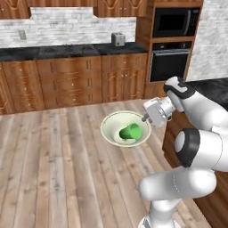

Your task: Place the cup inside the bowl on the dining table and move the bowl to any counter.

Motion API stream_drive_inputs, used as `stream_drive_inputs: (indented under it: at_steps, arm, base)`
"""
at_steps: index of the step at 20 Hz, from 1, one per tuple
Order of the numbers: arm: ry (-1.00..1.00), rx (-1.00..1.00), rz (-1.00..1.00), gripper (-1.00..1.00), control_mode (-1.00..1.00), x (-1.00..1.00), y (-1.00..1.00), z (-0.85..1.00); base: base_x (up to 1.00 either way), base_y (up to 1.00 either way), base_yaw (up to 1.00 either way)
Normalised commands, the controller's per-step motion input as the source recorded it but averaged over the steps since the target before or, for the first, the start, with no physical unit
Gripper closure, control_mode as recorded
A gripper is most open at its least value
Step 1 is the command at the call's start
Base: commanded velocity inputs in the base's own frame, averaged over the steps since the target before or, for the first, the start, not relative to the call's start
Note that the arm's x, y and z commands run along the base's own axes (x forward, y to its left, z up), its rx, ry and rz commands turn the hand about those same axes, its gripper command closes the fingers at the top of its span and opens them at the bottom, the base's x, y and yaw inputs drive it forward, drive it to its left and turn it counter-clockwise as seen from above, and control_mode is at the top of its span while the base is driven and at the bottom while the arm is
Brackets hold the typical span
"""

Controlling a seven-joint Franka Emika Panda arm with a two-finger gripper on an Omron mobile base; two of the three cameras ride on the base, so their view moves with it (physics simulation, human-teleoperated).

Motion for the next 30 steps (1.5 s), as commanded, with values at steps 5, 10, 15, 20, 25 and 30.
stream_drive_inputs:
  at_steps: [5, 10, 15, 20, 25, 30]
  arm:
    - [0.0, 0.0, 0.0, 1.0, 1.0, 0.0, 0.0, 0.0]
    - [0.0, 0.0, 0.0, 1.0, 1.0, 0.0, 0.0, 0.0]
    - [0.0, 0.0, 0.0, 1.0, 1.0, 0.0, 0.0, 0.0]
    - [0.0, 0.0, 0.0, 1.0, 1.0, 0.0, 0.0, 0.0]
    - [0.0, 0.0, 0.0, 1.0, 1.0, 0.0, 0.0, 0.0]
    - [0.0, 0.0, 0.0, 1.0, 1.0, 0.0, 0.0, 0.0]
  base:
    - [1.0, 0.13, -0.09]
    - [1.0, 0.27, -0.11]
    - [1.0, 0.3, -0.11]
    - [1.0, 0.31, -0.11]
    - [1.0, 0.29, -0.11]
    - [1.0, 0.38, -0.08]
